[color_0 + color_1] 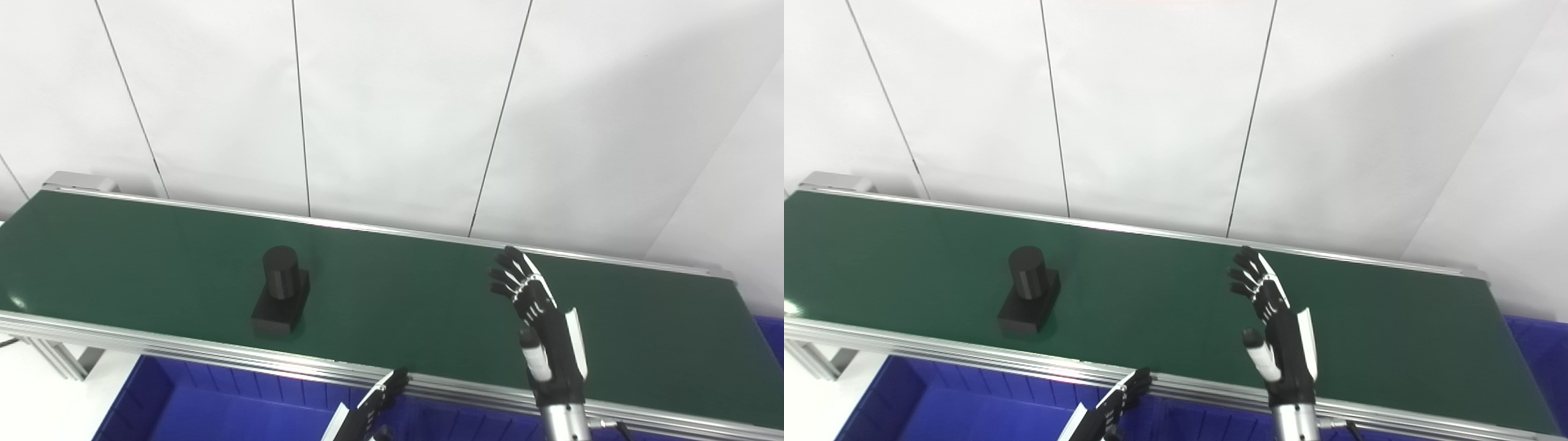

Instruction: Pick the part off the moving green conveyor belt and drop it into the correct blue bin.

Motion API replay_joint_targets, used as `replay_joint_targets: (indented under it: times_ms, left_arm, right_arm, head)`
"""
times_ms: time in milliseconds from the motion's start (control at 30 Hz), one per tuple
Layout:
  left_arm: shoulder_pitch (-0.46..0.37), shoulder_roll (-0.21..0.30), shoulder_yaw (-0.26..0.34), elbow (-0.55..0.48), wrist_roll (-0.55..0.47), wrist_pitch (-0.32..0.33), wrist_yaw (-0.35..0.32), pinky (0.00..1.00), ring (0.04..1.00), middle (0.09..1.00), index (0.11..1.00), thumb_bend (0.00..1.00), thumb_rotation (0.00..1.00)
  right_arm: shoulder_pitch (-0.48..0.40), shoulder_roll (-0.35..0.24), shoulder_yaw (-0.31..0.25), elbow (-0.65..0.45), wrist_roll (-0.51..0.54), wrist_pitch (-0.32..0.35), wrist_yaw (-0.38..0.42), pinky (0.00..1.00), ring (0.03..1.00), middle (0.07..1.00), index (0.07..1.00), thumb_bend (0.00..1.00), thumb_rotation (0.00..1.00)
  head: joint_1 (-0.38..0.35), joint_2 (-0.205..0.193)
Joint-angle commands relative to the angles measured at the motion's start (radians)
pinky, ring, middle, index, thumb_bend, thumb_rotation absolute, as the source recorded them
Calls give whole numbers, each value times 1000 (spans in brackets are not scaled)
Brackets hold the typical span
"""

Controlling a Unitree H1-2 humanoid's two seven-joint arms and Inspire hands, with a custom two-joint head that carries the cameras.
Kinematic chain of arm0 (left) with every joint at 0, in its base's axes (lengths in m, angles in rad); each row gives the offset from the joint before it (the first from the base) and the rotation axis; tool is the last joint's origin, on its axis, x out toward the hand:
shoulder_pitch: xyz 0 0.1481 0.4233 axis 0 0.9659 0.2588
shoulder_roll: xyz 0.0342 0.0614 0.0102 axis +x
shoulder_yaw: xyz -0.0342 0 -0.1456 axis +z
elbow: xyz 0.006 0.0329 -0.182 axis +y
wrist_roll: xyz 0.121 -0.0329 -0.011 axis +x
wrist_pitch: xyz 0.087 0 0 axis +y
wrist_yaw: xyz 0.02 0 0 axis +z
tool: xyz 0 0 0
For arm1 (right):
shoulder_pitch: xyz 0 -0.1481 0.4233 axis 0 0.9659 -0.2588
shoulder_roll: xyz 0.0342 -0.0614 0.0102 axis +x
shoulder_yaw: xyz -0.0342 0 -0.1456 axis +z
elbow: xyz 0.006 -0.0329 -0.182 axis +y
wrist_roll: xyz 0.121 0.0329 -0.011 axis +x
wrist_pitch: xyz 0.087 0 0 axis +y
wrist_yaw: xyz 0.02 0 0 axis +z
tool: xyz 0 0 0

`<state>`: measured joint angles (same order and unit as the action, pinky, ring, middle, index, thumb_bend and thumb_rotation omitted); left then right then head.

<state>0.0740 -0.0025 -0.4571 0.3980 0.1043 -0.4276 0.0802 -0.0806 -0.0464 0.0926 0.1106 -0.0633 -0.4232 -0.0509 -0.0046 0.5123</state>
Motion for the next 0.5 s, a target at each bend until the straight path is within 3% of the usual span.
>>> replay_joint_targets:
  times_ms: [0,133,467]
  left_arm:
    - [-13,-6,0,-39,8,-42,-13,913,941,909,918,821,1000]
    - [4,-2,3,-57,5,-42,-22,918,941,905,915,817,1000]
    - [74,19,9,-133,16,-42,-38,956,960,907,914,784,1000]
  right_arm:
    - [-47,11,-9,0,8,-36,4,758,811,863,893,790,904]
    - [-85,18,-14,47,32,-28,19,772,816,865,891,777,865]
    - [-170,37,-19,152,-31,-5,-3,741,801,862,886,829,889]
  head:
    - [0,1]
    - [13,10]
    - [24,27]
